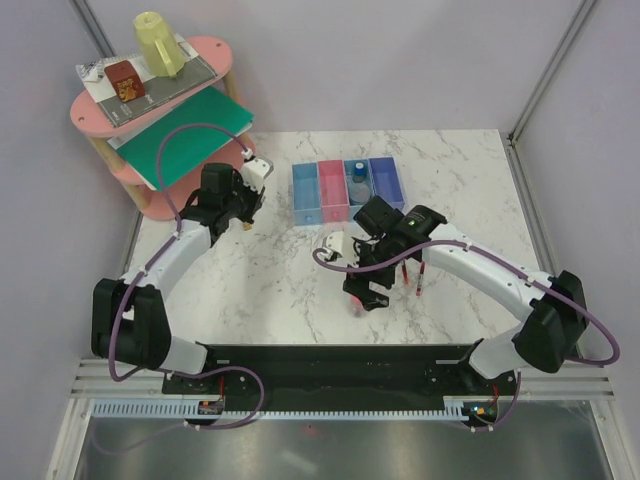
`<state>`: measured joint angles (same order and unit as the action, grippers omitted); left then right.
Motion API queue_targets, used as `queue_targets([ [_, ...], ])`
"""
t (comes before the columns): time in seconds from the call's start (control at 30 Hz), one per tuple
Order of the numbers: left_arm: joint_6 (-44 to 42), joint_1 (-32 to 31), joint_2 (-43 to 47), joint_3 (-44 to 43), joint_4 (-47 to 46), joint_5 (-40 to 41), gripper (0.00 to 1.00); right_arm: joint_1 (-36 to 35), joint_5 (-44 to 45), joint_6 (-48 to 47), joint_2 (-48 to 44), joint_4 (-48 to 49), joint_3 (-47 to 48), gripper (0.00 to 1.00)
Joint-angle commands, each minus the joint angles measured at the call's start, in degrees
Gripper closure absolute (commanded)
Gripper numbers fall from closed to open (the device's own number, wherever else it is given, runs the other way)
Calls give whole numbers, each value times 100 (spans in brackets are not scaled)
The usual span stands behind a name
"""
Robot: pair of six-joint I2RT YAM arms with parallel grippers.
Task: Sort the stationery into containers
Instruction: Pick up the stationery from the center of the board.
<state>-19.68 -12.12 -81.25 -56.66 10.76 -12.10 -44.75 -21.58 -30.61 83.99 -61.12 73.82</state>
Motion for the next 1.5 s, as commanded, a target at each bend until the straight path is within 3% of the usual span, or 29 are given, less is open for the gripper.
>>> queue_targets([
  [0.0,-168,-185,-268,-643,-233,-284,98,-191,-294,143,126,214,-131,9],
  [0.4,-115,-607,-1252,-1435,-461,-390,98,-394,215,337,619,821,-175,11],
  [0.67,-115,-669,-1367,-1488,-593,-443,98,-403,752,389,531,1208,-518,25],
  [0.7,-115,-669,-1376,-1488,-610,-443,98,-403,770,398,531,1251,-553,29],
  [0.73,-115,-669,-1384,-1479,-628,-469,98,-403,778,415,557,1287,-544,43],
  [0.8,-124,-660,-1402,-1488,-654,-495,98,-403,857,442,584,1331,-536,60],
  [0.83,-124,-669,-1402,-1505,-672,-513,98,-403,901,451,584,1348,-527,78],
  [0.87,-115,-669,-1419,-1514,-672,-539,98,-403,954,468,601,1357,-509,87],
  [0.93,-123,-669,-1499,-1575,-681,-635,98,-403,1121,486,549,1349,-422,95],
  [1.13,-229,-730,-1770,-1760,-707,-1022,98,-315,1902,390,224,1322,105,100],
  [1.47,-229,-810,-2455,-2208,-883,-1067,98,502,2887,319,241,1919,1678,100],
])
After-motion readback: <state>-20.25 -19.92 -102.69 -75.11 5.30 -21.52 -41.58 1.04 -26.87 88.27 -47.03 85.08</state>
